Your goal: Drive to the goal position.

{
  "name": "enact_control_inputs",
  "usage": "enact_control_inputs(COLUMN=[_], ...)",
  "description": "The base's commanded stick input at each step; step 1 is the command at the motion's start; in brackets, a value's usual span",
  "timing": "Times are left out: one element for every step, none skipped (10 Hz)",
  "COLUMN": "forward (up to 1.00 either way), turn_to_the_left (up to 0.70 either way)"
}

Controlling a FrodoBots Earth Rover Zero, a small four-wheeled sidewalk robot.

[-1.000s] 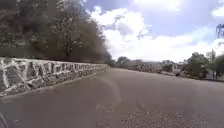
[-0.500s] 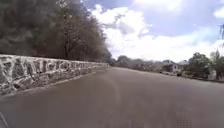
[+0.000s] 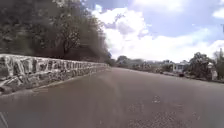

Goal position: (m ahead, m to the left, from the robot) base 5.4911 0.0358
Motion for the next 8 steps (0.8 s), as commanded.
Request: enact_control_inputs(forward=[0.70, 0.70, 0.70, 0.70, 0.70, 0.70, 0.70, 0.70], turn_to_the_left=[0.00, 0.00, 0.00, 0.00, 0.00, 0.00, 0.00, 0.00])
